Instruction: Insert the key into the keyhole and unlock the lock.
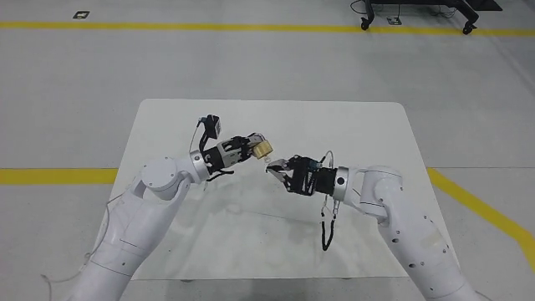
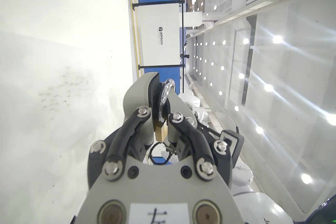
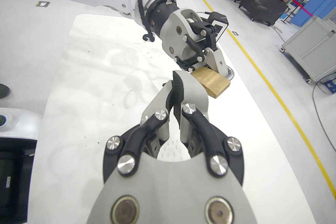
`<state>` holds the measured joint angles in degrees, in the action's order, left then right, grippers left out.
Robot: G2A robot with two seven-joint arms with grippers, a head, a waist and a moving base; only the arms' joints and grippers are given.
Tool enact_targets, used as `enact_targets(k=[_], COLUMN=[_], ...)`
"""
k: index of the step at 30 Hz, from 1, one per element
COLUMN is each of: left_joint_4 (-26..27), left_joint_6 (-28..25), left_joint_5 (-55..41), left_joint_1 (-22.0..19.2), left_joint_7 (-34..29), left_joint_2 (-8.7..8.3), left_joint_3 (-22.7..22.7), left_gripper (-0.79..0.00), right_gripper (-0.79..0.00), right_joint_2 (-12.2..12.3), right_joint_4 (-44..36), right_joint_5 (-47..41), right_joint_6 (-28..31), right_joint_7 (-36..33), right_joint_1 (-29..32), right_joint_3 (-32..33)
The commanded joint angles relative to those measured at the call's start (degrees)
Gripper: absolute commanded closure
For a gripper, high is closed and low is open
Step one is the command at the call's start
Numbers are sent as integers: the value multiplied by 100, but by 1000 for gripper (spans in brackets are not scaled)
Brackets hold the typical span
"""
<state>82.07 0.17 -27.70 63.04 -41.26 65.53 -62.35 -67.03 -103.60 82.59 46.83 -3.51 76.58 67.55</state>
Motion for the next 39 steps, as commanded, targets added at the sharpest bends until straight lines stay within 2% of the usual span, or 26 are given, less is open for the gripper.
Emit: enact_targets(k=[1,5,12,20,27,35,39], left_joint_4=[15,8,-49,-76,-76,-56,-71], left_joint_6=[18,101,130,118,126,159,174], left_joint_5=[-76,-166,-247,-247,-260,-206,-210], left_joint_1=[35,60,34,34,53,65,54], left_joint_7=[254,382,368,338,312,248,223], left_joint_2=[15,38,81,101,110,127,137], left_joint_3=[-33,-38,16,-15,-73,-58,-61], left_gripper=[0,0,0,0,0,0,0], right_gripper=[-326,-388,-385,-363,-357,-274,-274], right_joint_2=[28,51,-37,-111,-127,-201,-231], right_joint_4=[-274,-754,-882,-1029,-1075,-917,-876], right_joint_5=[404,1186,2380,3039,3335,3351,3390], right_joint_6=[-270,-801,-1798,-2453,-2600,-2663,-2679], right_joint_7=[41,-81,-656,-1052,-1226,-1513,-1653], right_joint_1=[198,489,397,338,378,151,79], right_joint_3=[44,-96,-825,-1218,-1282,-1386,-1427])
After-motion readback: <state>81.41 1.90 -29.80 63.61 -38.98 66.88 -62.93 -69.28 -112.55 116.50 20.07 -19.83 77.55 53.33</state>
